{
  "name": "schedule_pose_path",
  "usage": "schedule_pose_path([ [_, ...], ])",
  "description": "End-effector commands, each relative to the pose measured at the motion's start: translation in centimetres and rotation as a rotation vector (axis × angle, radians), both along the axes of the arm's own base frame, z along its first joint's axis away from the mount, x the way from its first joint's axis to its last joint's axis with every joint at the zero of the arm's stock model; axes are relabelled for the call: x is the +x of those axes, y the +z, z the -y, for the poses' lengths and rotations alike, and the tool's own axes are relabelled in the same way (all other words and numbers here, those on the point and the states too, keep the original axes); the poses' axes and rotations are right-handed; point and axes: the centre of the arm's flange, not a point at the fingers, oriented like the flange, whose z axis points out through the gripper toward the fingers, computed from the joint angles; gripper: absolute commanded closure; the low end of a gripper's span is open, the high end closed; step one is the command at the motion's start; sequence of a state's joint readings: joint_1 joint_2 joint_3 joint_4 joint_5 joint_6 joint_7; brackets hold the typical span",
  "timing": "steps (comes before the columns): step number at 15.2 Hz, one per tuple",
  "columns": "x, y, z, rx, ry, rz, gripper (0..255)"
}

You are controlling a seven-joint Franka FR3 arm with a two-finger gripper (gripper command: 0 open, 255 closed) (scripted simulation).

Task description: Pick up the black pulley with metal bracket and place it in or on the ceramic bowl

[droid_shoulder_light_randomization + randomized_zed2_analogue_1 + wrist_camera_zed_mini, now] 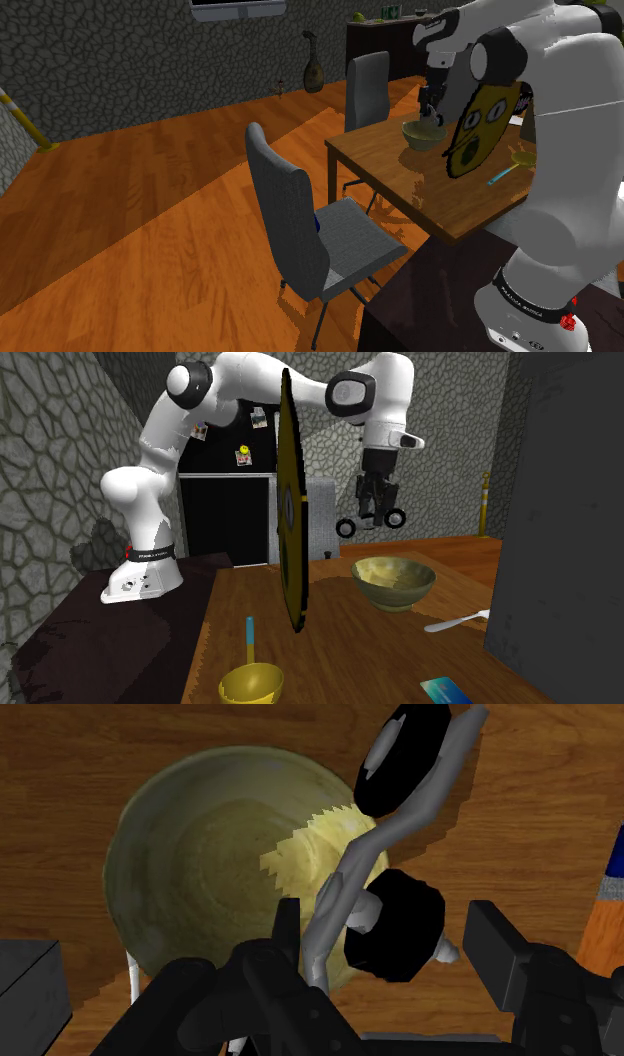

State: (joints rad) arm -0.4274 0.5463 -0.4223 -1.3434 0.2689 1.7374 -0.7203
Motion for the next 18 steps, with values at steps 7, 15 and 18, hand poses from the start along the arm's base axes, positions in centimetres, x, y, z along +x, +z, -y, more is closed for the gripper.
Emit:
schedule_pose_path([
  [7,1.7,-2.7,6.3,0.001,0.002,0.000,255],
  [15,1.7,-6.9,6.3,0.001,0.002,0.000,255],
  [18,1.7,-8.1,6.3,0.001,0.002,0.000,255],
])
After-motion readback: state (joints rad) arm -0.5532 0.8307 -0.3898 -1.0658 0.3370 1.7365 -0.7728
